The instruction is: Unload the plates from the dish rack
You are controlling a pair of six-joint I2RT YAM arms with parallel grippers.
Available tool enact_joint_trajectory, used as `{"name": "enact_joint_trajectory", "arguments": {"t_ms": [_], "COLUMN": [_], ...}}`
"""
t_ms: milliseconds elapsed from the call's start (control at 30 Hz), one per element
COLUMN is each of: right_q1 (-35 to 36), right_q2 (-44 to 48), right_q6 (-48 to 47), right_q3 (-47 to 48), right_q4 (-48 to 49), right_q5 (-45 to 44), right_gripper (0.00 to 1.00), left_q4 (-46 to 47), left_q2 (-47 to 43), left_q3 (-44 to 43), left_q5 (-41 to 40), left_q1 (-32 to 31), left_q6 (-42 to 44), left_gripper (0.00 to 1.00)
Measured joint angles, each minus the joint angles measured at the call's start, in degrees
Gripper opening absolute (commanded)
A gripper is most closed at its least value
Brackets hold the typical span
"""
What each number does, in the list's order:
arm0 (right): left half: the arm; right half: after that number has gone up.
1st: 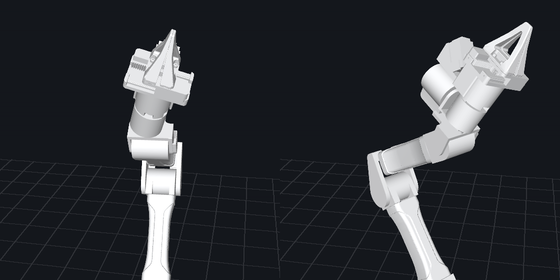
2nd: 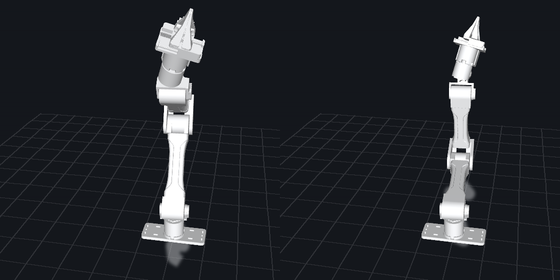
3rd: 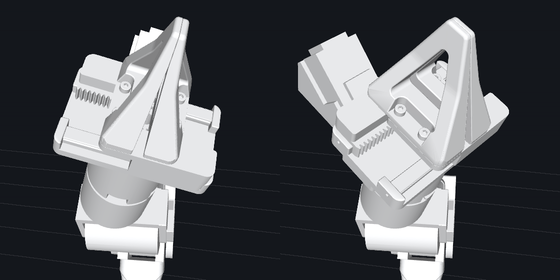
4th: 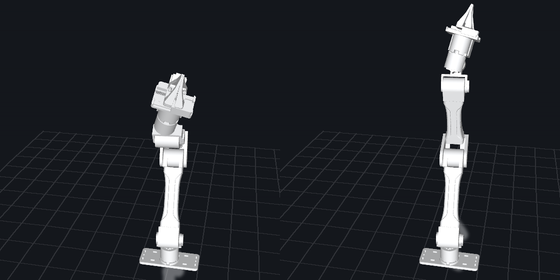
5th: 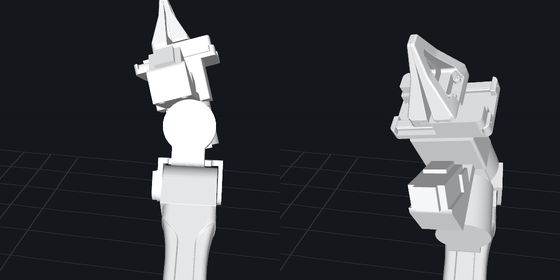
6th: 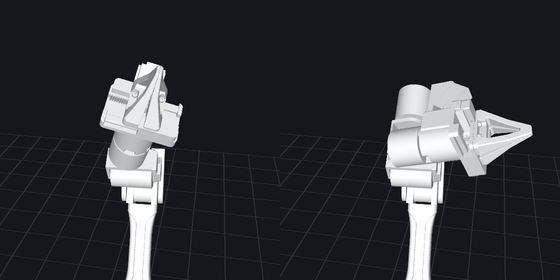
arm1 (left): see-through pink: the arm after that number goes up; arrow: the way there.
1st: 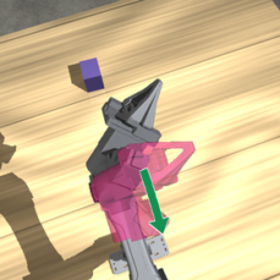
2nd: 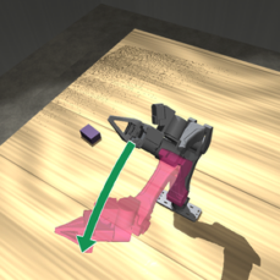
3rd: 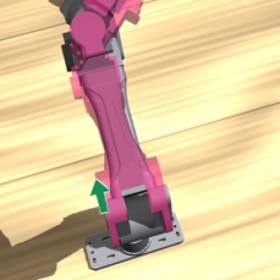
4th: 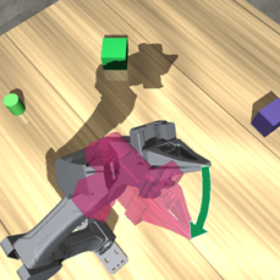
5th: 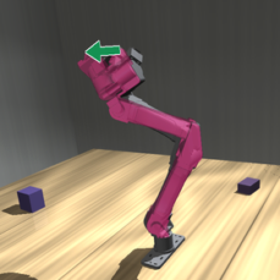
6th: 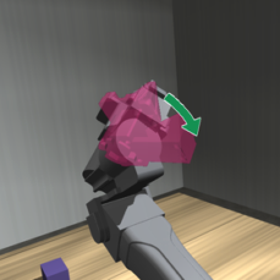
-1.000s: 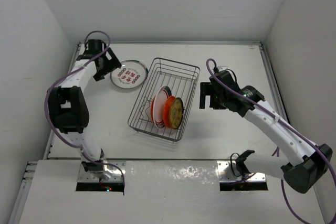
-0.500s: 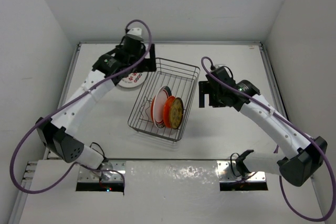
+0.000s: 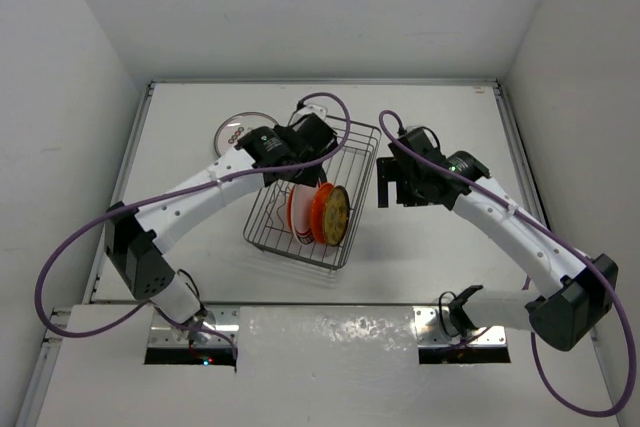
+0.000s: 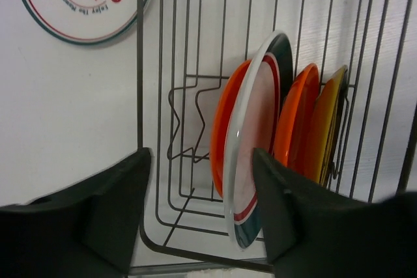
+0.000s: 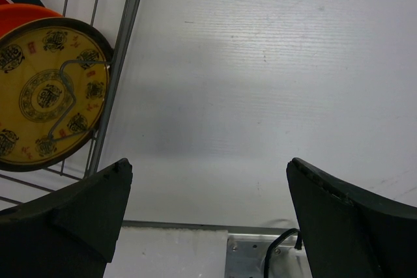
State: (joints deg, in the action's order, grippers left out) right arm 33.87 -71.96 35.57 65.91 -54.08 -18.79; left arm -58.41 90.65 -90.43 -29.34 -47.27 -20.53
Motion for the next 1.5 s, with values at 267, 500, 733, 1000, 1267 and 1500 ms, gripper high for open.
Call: {"name": "enact_joint_trajectory", "arguments": {"t_ms": [267,500,733,1000,1267,1500], "right_q1": [0.0,0.0,0.0,-0.2,-0.7,-0.7], "right_q2": [0.0,0.0,0.0,-1.2,-2.1,-2.6], "right_q6": [0.0,0.0,0.0,0.0,0.0,-0.3], "right_q3": [-0.1,-0.1,-0.1,0.3,1.5,2.1], "right_q4": [-0.2,-0.5,-1.3,-1.7,-1.8,-0.4], "right_q5": [-0.4,-1.2,-2.2,-2.3,-2.4,-0.2], "right_gripper": [0.99,0.99,0.99,0.99,0.99,0.99], "left_q4": [1.5,1.9,-5.0,-10.5,-11.5,6.4], "left_q2": [1.7,4.0,5.9,6.4,5.5,4.1], "left_q3": [3.7,4.9,-2.6,-17.4,-21.7,-15.8], "left_q5": [1.2,1.9,-1.5,-11.1,-25.9,-11.8], "left_q1": [-0.1,-0.4,-1.6,-1.6,0.0,24.8], "left_q6": [-1.0,-1.5,-1.3,-2.1,-2.8,0.5], "left_gripper": [0.34,0.04,0.00,0.00,0.00,0.00]}}
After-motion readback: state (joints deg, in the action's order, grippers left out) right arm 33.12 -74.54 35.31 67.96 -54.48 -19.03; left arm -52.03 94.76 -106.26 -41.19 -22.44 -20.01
